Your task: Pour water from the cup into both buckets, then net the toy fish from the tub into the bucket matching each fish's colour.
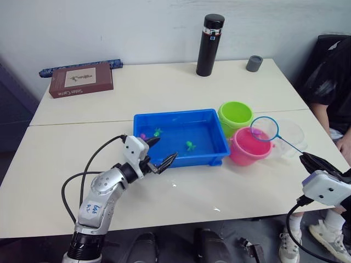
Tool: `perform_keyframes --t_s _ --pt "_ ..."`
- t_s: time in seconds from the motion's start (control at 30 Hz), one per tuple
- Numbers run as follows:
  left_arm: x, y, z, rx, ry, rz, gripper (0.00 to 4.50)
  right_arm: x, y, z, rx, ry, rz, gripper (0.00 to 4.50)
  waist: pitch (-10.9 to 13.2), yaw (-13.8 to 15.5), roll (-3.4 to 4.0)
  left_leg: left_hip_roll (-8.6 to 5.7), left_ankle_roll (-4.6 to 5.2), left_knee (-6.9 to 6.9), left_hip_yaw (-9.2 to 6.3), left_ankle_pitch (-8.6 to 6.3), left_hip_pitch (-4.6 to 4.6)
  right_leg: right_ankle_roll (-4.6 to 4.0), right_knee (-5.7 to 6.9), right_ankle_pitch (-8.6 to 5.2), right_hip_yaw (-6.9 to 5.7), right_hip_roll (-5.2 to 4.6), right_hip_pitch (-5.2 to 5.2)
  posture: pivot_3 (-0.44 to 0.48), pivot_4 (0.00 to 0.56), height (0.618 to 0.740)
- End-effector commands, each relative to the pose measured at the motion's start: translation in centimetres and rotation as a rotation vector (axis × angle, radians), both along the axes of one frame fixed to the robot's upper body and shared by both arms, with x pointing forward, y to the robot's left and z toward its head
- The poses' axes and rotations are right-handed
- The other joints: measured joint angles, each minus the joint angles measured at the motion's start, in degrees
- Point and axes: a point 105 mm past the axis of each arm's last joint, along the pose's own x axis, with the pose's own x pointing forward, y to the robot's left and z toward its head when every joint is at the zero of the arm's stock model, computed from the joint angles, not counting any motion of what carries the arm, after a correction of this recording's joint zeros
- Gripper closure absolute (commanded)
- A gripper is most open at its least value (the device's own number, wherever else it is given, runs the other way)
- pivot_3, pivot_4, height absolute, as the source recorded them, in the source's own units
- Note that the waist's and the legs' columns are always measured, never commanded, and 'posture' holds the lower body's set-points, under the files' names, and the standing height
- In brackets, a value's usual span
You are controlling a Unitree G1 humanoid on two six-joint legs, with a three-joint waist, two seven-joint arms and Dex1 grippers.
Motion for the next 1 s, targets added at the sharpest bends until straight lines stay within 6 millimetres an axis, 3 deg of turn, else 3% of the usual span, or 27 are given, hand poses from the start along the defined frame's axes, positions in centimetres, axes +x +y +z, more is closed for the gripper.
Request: perform_keyframes --t_s 0.03,0.37,0.57,0.7,0.8,1.0 --pt "-0.3 -0.4 0.9 -0.01 -0.048 -0.02 0.04 -0.1 -0.1 1.1 -0.087 -0.056 0.014 4.5 0.0 0.0 0.0 0.0 0.0 0.0 0.0 0.0 0.01 0.0 0.0 0.0 0.0 0.0 0.01 0.0 0.15 0.74" --pt "-0.3 -0.4 0.7 -0.011 -0.046 -0.022 0.04 0.1 -0.5 1.2 -0.153 -0.091 0.01 4.5 0.0 0.0 0.0 0.0 0.0 0.0 0.01 0.0 0.08 0.0 0.01 0.0 0.01 0.0 0.07 0.0 0.15 0.74" --pt "-0.3 -0.2 0.6 -0.007 -0.045 -0.008 0.04 1.1 -0.1 3.0 -0.091 -0.144 0.01 4.5 0.0 -0.1 0.0 0.0 0.0 0.01 0.01 0.0 0.1 0.01 0.02 0.01 0.02 0.0 0.1 0.0 0.15 0.74" --pt "-0.3 0.1 0.5 0.001 -0.041 0.022 0.04 2.5 2.1 5.6 0.028 -0.194 0.081 4.5 0.0 -0.2 0.0 0.01 0.0 0.05 0.02 0.0 0.15 0.07 0.09 0.04 0.02 0.0 0.12 0.0 0.15 0.74" --pt "-0.5 0.4 0.4 0.006 -0.039 0.06 0.04 3.9 5.3 7.4 0.172 -0.196 0.191 4.5 0.0 -0.3 0.0 0.04 -0.02 0.05 -0.02 0.01 0.19 0.17 0.2 0.09 0.01 0.03 0.13 0.0 0.15 0.74" --pt "-0.8 1.9 0.7 0.026 -0.063 0.197 0.04 6.0 10.4 7.7 0.493 0.015 0.333 4.5 0.0 0.0 -0.01 0.03 -0.04 0.09 -0.22 0.02 0.12 0.14 0.3 0.08 -0.05 -0.02 0.12 0.0 0.15 0.74"
